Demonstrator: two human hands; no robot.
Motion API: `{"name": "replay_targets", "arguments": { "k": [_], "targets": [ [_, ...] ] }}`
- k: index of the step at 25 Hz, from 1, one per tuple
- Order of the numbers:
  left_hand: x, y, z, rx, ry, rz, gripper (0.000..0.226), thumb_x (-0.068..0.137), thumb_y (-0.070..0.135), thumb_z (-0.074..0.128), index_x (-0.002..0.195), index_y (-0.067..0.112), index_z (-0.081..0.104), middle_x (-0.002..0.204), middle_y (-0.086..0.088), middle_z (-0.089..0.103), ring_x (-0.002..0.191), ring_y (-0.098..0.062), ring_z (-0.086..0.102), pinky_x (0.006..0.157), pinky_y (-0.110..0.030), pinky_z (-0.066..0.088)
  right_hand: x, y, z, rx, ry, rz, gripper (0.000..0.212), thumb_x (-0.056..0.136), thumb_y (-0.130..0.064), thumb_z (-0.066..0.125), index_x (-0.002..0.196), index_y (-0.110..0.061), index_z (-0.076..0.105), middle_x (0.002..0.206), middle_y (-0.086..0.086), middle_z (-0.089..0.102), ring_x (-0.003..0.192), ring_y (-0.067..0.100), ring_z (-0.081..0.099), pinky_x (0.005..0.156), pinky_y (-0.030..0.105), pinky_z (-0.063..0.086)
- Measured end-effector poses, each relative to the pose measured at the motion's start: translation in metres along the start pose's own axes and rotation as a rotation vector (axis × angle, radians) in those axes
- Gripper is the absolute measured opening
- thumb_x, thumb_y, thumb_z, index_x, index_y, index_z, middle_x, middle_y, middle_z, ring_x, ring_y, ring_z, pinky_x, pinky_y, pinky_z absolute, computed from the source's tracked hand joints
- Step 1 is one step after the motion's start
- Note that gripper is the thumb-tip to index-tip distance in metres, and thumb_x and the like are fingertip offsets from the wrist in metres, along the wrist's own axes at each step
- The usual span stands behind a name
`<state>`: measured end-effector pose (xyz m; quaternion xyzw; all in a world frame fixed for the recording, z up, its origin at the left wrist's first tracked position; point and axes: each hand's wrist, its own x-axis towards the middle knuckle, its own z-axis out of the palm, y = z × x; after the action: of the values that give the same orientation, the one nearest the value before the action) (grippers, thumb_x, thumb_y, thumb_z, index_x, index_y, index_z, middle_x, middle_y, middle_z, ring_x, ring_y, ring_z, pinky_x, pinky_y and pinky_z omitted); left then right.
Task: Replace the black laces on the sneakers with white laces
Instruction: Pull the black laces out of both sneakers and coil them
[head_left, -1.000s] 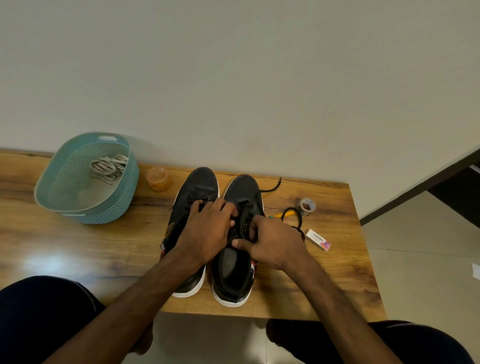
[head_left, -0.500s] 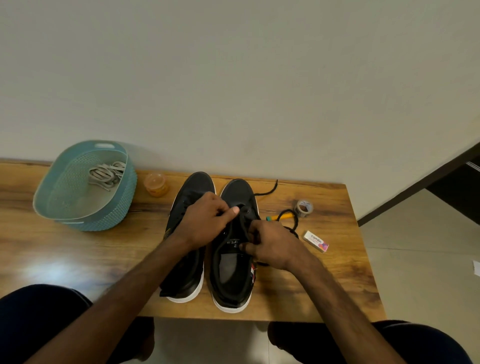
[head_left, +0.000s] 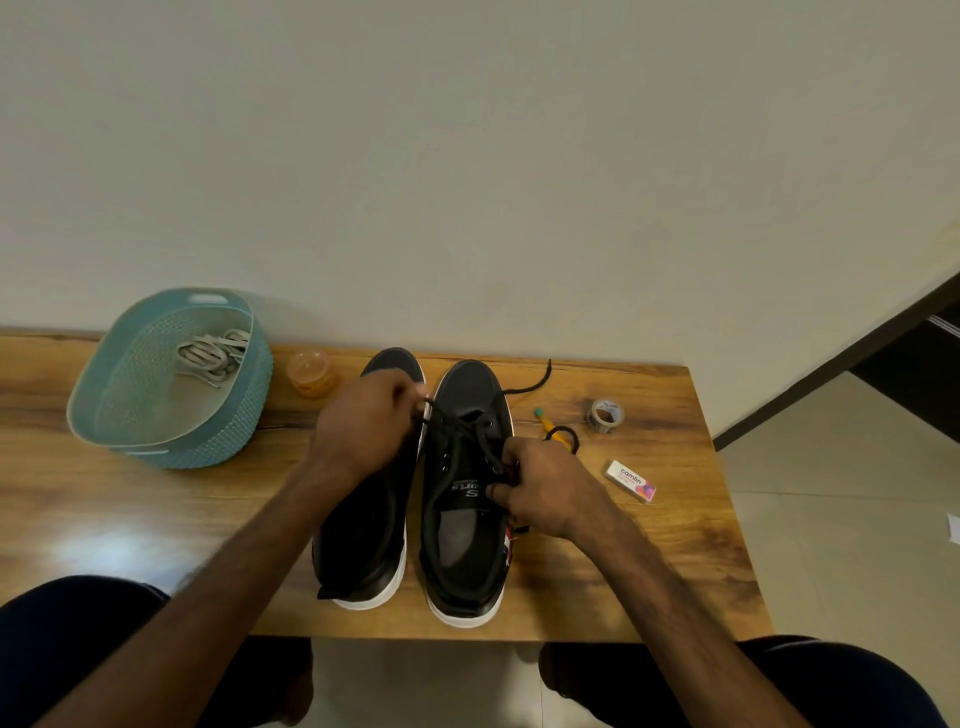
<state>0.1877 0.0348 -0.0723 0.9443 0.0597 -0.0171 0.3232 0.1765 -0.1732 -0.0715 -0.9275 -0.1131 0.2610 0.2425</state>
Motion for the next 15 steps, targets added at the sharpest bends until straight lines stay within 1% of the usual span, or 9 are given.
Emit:
{"name": "replay_targets", "arguments": {
  "k": [1, 2, 3, 4, 6, 8, 10, 13, 15],
  "targets": [
    [0.003, -0.004, -0.007, -0.084, 0.025, -0.083, 0.029, 0.101, 0.033, 0.050, 0.078, 0.021, 0.064, 0.081, -0.001, 0.067, 0.076, -0.020, 0.063, 0.066, -0.035, 0.047, 0.000, 0.001, -0.001, -0.003, 0.002, 0.007, 0.017, 0.090, -0.028, 0.067, 0.103, -0.019, 0.060, 0.092, -0.003, 0.062, 0.087, 0.015, 0.060, 0.070, 0.029, 0.049],
    [0.004, -0.006, -0.011, -0.065, 0.038, -0.121, 0.028, 0.101, 0.032, 0.049, 0.081, 0.019, 0.064, 0.083, -0.003, 0.067, 0.079, -0.023, 0.064, 0.067, -0.036, 0.047, 0.000, 0.002, -0.001, -0.004, 0.001, 0.014, 0.014, 0.090, -0.028, 0.067, 0.099, -0.020, 0.059, 0.089, -0.003, 0.061, 0.085, 0.015, 0.059, 0.069, 0.029, 0.048],
    [0.002, -0.007, -0.012, 0.054, 0.051, -0.103, 0.026, 0.101, 0.033, 0.049, 0.087, 0.018, 0.065, 0.088, -0.003, 0.066, 0.083, -0.024, 0.064, 0.069, -0.036, 0.048, 0.000, 0.001, -0.001, -0.006, -0.007, 0.019, 0.013, 0.090, -0.028, 0.067, 0.097, -0.021, 0.058, 0.087, -0.004, 0.060, 0.083, 0.014, 0.058, 0.068, 0.028, 0.047],
    [-0.001, -0.006, -0.008, 0.191, 0.064, -0.039, 0.026, 0.100, 0.037, 0.049, 0.095, 0.017, 0.065, 0.095, -0.003, 0.065, 0.088, -0.023, 0.062, 0.073, -0.037, 0.049, 0.000, 0.001, -0.001, -0.009, -0.015, 0.022, 0.013, 0.090, -0.028, 0.067, 0.097, -0.022, 0.057, 0.088, -0.005, 0.060, 0.084, 0.014, 0.058, 0.069, 0.029, 0.048],
    [-0.010, 0.005, 0.004, 0.347, 0.044, 0.166, 0.030, 0.099, 0.042, 0.047, 0.114, 0.023, 0.064, 0.116, 0.001, 0.061, 0.102, -0.020, 0.057, 0.084, -0.040, 0.048, 0.001, 0.000, 0.000, -0.012, -0.026, 0.023, 0.016, 0.091, -0.028, 0.067, 0.102, -0.022, 0.059, 0.092, -0.003, 0.062, 0.088, 0.015, 0.060, 0.076, 0.034, 0.053],
    [-0.016, 0.018, 0.016, 0.460, -0.077, 0.306, 0.034, 0.099, 0.043, 0.047, 0.128, 0.030, 0.058, 0.130, 0.007, 0.053, 0.117, -0.017, 0.050, 0.098, -0.041, 0.042, 0.001, 0.000, 0.000, -0.014, -0.035, 0.024, 0.019, 0.091, -0.028, 0.066, 0.107, -0.021, 0.058, 0.094, -0.003, 0.062, 0.089, 0.015, 0.060, 0.077, 0.034, 0.054],
    [-0.019, 0.020, 0.025, 0.507, -0.149, 0.271, 0.031, 0.101, 0.040, 0.046, 0.129, 0.031, 0.056, 0.128, 0.008, 0.052, 0.118, -0.014, 0.049, 0.102, -0.039, 0.036, 0.001, -0.001, -0.001, -0.025, -0.042, 0.029, 0.020, 0.091, -0.028, 0.066, 0.108, -0.021, 0.058, 0.096, -0.003, 0.062, 0.091, 0.016, 0.061, 0.079, 0.035, 0.054],
    [-0.022, 0.018, 0.028, 0.476, -0.123, 0.215, 0.023, 0.101, 0.036, 0.045, 0.118, 0.026, 0.057, 0.119, 0.005, 0.054, 0.113, -0.014, 0.051, 0.099, -0.036, 0.038, 0.000, -0.004, -0.003, -0.030, -0.051, 0.035, 0.019, 0.092, -0.029, 0.065, 0.108, -0.022, 0.057, 0.095, -0.003, 0.061, 0.091, 0.016, 0.061, 0.081, 0.037, 0.055],
    [-0.022, 0.022, 0.023, 0.627, -0.110, 0.227, 0.025, 0.101, 0.035, 0.043, 0.118, 0.021, 0.054, 0.120, 0.001, 0.051, 0.112, -0.017, 0.050, 0.097, -0.037, 0.040, -0.002, -0.004, -0.004, -0.015, -0.055, 0.033, 0.018, 0.092, -0.029, 0.065, 0.107, -0.022, 0.057, 0.093, -0.005, 0.059, 0.091, 0.015, 0.060, 0.078, 0.034, 0.053]
  ]
}}
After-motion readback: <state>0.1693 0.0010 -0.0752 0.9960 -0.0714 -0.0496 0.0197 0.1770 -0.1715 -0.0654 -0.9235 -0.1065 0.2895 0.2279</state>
